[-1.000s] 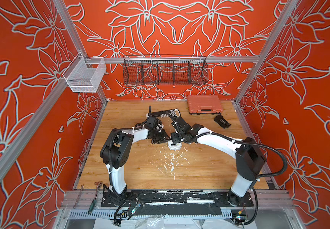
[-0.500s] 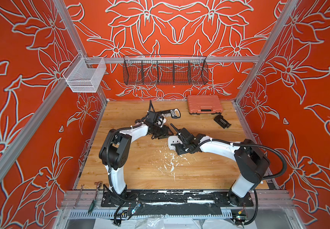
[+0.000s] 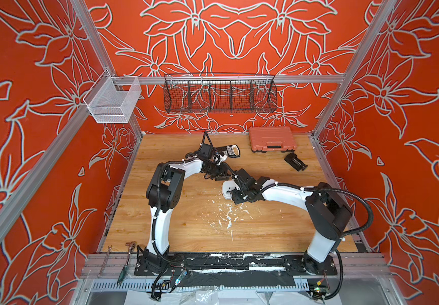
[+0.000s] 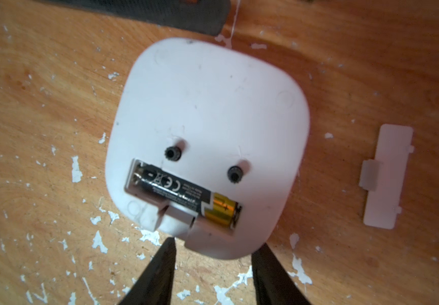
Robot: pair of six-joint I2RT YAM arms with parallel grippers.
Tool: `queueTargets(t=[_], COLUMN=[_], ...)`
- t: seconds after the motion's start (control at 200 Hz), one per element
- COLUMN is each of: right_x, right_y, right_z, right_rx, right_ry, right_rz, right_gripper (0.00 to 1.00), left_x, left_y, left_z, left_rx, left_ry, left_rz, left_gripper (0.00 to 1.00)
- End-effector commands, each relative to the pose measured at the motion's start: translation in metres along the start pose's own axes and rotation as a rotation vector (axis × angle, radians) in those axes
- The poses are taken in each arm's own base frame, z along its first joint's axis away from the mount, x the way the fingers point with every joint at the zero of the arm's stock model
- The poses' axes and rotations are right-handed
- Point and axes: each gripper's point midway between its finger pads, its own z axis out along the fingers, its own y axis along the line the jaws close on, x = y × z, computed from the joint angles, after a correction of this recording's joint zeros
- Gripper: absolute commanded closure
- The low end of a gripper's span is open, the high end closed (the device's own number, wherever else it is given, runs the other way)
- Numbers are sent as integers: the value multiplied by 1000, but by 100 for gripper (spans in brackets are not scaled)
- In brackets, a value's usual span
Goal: Insert the battery into the alarm
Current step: Adjust the alarm at the center of the board.
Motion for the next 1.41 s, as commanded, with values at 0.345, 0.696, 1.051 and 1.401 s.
queueTargets(t=[0.345,0.696,1.051,1.401], right_x=[-12,-35,-49,-51], right_y=[-21,-35,-41,-56], right_z=[3,3,7,-35], right_rx=[12,65,105,179], right_ry=[8,-3,0,-24], right_rz=[15,20,6,-97], right_gripper=[54,51,46,53], left_x=[32,53,69,67], left_y=[-4,3,11,9], left_z=[-11,-22,-28,-42], left_rx=[84,81,77,-11], left_ry=[7,-15,-43,-87], left_rz=[-31,-76,-124,-84], left_gripper=[46,47,48,48])
